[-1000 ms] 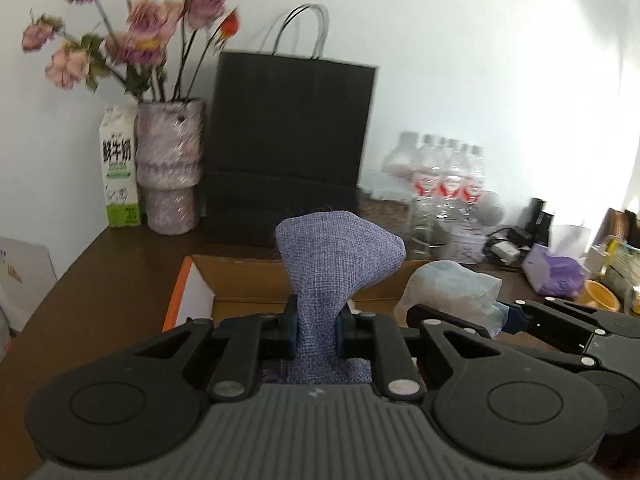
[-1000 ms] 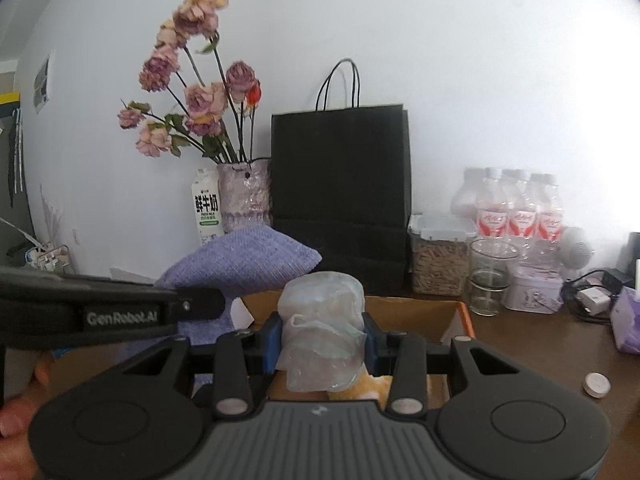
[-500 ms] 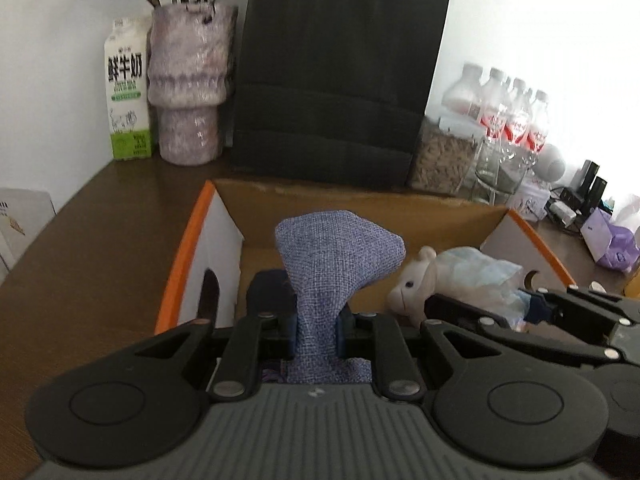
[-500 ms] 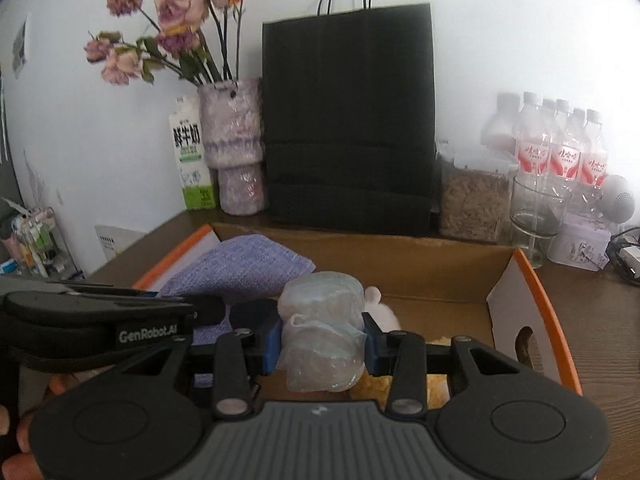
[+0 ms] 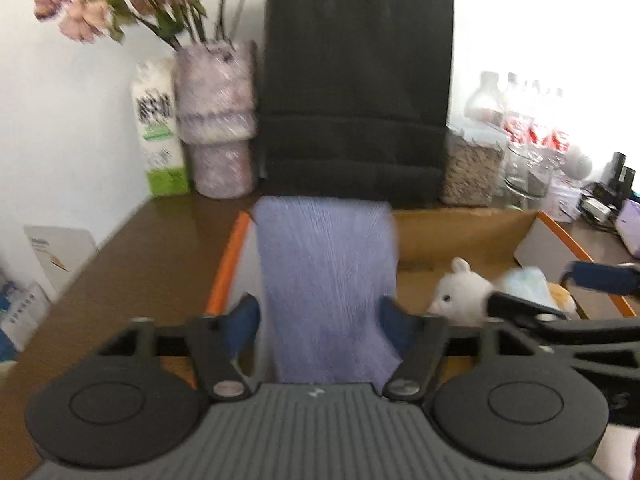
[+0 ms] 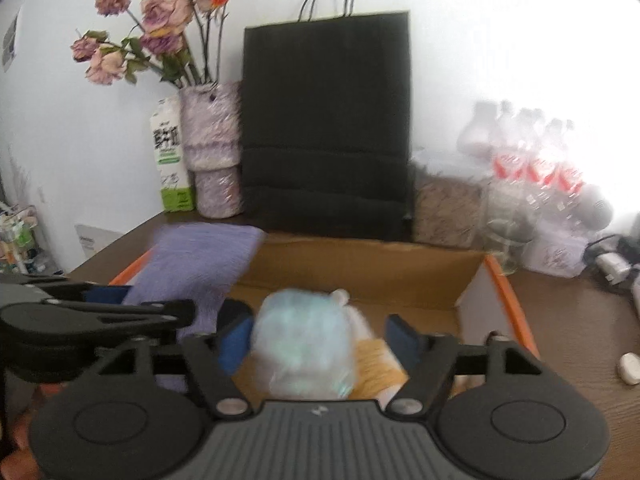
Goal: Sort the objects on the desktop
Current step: 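Carry the purple cloth and plastic bag over the box with both tools, then open both tools to drop the cloth and bag into the box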
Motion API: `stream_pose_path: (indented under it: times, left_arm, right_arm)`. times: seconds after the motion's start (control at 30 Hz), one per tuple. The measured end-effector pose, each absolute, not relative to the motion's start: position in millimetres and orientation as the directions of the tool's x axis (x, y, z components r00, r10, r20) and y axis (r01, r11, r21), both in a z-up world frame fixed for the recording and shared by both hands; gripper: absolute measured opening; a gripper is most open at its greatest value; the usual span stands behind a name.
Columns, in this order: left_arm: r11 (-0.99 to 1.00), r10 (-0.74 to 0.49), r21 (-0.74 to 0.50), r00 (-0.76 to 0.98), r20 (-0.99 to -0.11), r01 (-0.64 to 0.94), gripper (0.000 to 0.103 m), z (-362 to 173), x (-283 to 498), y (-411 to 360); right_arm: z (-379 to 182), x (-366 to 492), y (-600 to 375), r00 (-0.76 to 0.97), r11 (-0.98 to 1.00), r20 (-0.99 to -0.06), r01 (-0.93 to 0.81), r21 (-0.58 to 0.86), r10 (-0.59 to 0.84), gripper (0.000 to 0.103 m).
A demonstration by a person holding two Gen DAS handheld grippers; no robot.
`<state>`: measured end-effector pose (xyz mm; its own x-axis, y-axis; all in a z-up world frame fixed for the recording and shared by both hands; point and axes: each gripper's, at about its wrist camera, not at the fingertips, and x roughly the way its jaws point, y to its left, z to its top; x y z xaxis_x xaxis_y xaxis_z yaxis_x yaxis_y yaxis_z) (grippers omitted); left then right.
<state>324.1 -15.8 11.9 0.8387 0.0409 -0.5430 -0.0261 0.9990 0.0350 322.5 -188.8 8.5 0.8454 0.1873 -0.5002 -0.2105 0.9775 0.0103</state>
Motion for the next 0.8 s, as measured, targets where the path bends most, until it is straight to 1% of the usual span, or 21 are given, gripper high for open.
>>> stream_pose_path:
  times: [0.03, 0.07, 0.1, 0.13, 0.17, 0.4, 0.57, 0.8]
  left_arm:
    - [0.999, 0.048, 0.037, 0.846, -0.531, -0.033, 0.092, 14.7, 321.6, -15.7]
    - [0.999, 0.047, 0.030, 0.853, -0.520, -0.037, 0.094, 17.5, 319.3, -14.9]
    - [0.999, 0.050, 0.023, 0.857, -0.513, -0.044, 0.101, 19.8, 317.8, -14.4]
    - [0.999, 0.053, 0.020, 0.860, -0.508, -0.050, 0.103, 21.3, 316.2, -14.0]
    - [0.999, 0.050, 0.020, 0.862, -0.504, -0.046, 0.103, 23.1, 314.2, -14.1]
    - [0.998, 0.061, 0.049, 0.875, -0.480, -0.043, 0.103, 40.0, 301.6, -19.7]
    - [0.997, 0.071, 0.061, 0.895, -0.441, -0.049, 0.103, 57.9, 280.7, -16.4]
    - [0.998, 0.067, 0.035, 0.916, -0.396, -0.058, 0.103, 78.7, 239.3, 2.4]
  right_arm:
    - [11.2, 320.8, -191.4, 0.850, 0.979, -0.495, -0.202, 0.012, 0.182, 0.090]
    - [13.9, 318.9, -194.2, 0.853, 0.980, -0.489, -0.199, 0.021, 0.184, 0.094]
    - [16.2, 317.2, -196.7, 0.854, 0.980, -0.485, -0.196, 0.031, 0.187, 0.099]
    - [18.0, 315.7, -199.2, 0.857, 0.981, -0.482, -0.189, 0.037, 0.183, 0.101]
    - [19.3, 314.1, -201.4, 0.859, 0.982, -0.479, -0.185, 0.038, 0.180, 0.103]
    - [31.2, 303.2, -207.6, 0.865, 0.982, -0.466, -0.183, 0.052, 0.186, 0.103]
    - [47.0, 283.1, -207.9, 0.880, 0.980, -0.433, -0.198, 0.037, 0.194, 0.103]
    - [67.1, 239.9, -218.4, 0.903, 0.979, -0.384, -0.203, 0.007, 0.190, 0.103]
